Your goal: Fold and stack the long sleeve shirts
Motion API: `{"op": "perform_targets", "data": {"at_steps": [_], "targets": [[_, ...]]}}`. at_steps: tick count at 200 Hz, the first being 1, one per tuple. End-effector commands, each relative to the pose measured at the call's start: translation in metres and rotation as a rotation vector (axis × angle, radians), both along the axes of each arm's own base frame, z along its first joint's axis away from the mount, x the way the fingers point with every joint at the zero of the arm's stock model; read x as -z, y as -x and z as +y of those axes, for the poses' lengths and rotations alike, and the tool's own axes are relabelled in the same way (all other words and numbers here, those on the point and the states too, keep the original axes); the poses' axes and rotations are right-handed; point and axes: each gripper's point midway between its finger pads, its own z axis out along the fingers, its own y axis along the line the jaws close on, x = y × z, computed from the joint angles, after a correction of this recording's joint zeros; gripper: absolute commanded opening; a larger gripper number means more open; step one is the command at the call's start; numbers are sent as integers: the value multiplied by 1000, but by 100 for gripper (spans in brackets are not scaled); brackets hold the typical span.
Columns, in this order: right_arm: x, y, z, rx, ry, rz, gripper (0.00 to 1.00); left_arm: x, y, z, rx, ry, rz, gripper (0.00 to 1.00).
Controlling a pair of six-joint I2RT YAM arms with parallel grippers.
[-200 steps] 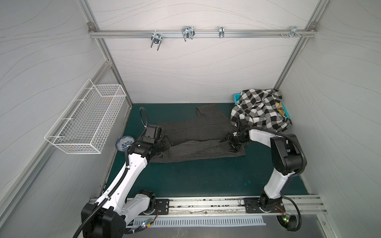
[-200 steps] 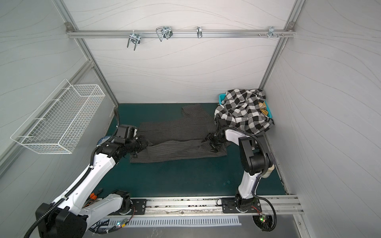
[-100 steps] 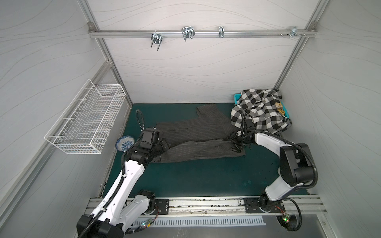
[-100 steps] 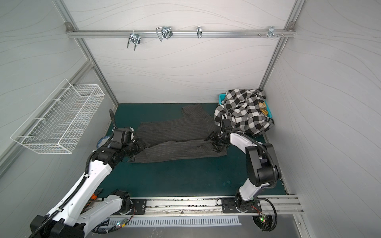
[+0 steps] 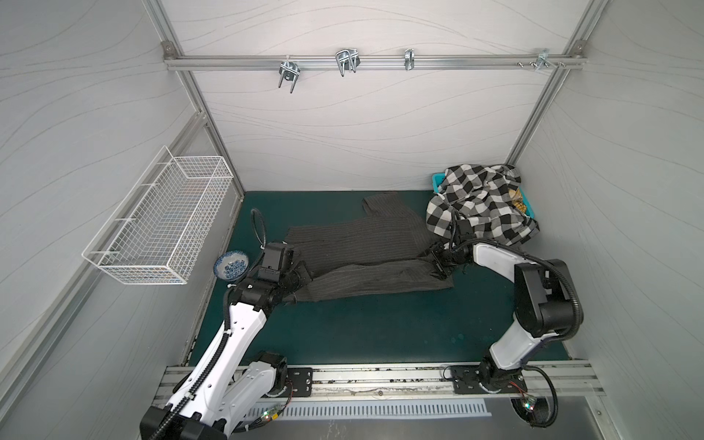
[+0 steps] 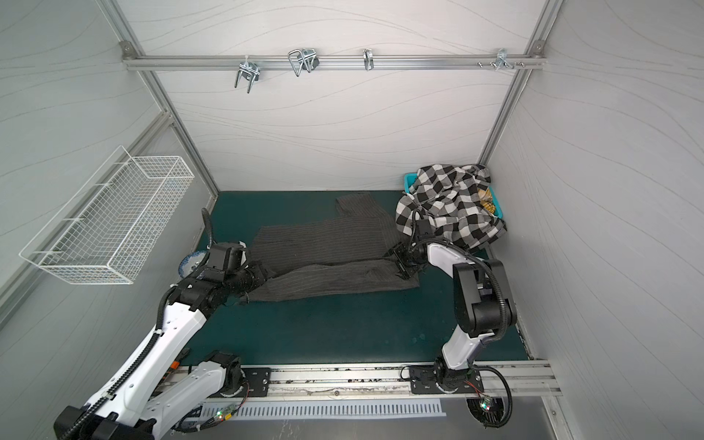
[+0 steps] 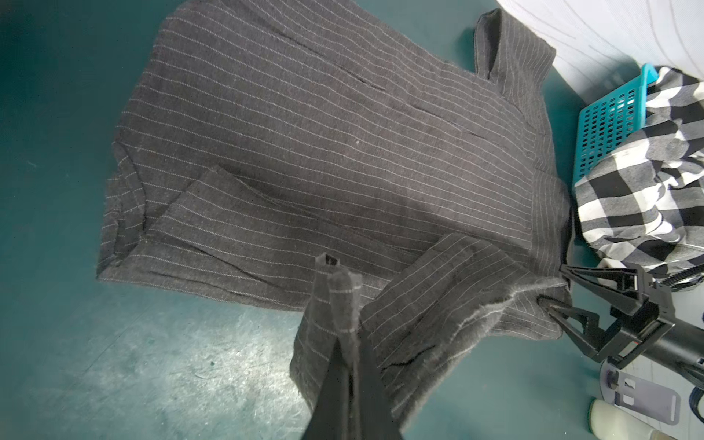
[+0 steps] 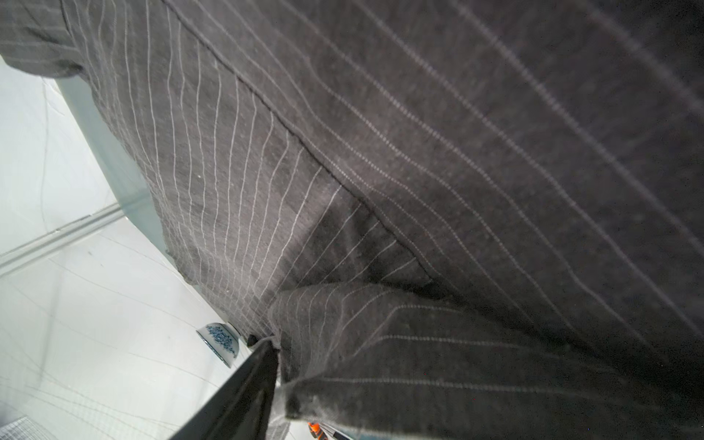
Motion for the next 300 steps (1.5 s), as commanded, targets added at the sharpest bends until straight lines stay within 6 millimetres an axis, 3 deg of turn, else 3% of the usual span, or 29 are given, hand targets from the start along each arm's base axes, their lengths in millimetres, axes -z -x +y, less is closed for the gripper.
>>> {"op": "perform_targets", "data": {"at_steps": [1, 41, 48, 62, 77, 103, 118, 142, 172, 189, 202, 217, 241, 259, 278, 300], "targets": [[9, 0, -7, 50, -10, 47, 63, -4, -1, 3, -13, -12, -29, 0], [8, 3, -7, 76, -62, 58, 68, -2, 4, 6, -11, -29, -27, 0], [7, 3, -8, 74, -51, 56, 64, -2, 5, 7, -13, -30, -27, 0], [6, 2, -10, 70, -37, 59, 44, -1, 7, 7, -16, -25, -29, 0], [7, 3, -10, 71, -41, 65, 29, 0, 7, 7, -17, -22, -30, 0], [6, 4, -9, 66, -48, 69, 13, 5, -2, 6, -28, -28, -16, 0], [6, 3, -9, 63, -47, 68, 0, 3, -18, 12, -61, -67, -14, 0], [4, -2, -11, 62, -54, 47, 0, -21, -71, 20, -117, -129, -56, 0], [-7, -12, -6, 67, -132, -70, 0, -56, -144, 27, -169, -47, -93, 0], [-14, -15, -6, 73, -170, -140, 0, -73, -161, 42, -229, 0, -155, 0], [-13, -15, -7, 78, -183, -176, 0, -75, -158, 57, -278, 2, -195, 0], [-7, -13, -2, 62, -190, -200, 0, -50, -145, 67, -307, -21, -168, 0], [16, -4, 10, 25, -199, -199, 0, 30, -113, 73, -337, -23, -13, 0], [30, 4, 9, 34, -213, -186, 0, 78, -92, 87, -443, 20, 69, 0], [34, 13, 10, 25, -213, -171, 0, 102, -73, 99, -533, 31, 153, 0], [30, 24, 11, -2, -206, -169, 3, 105, -68, 103, -532, 3, 142, 0]]}}
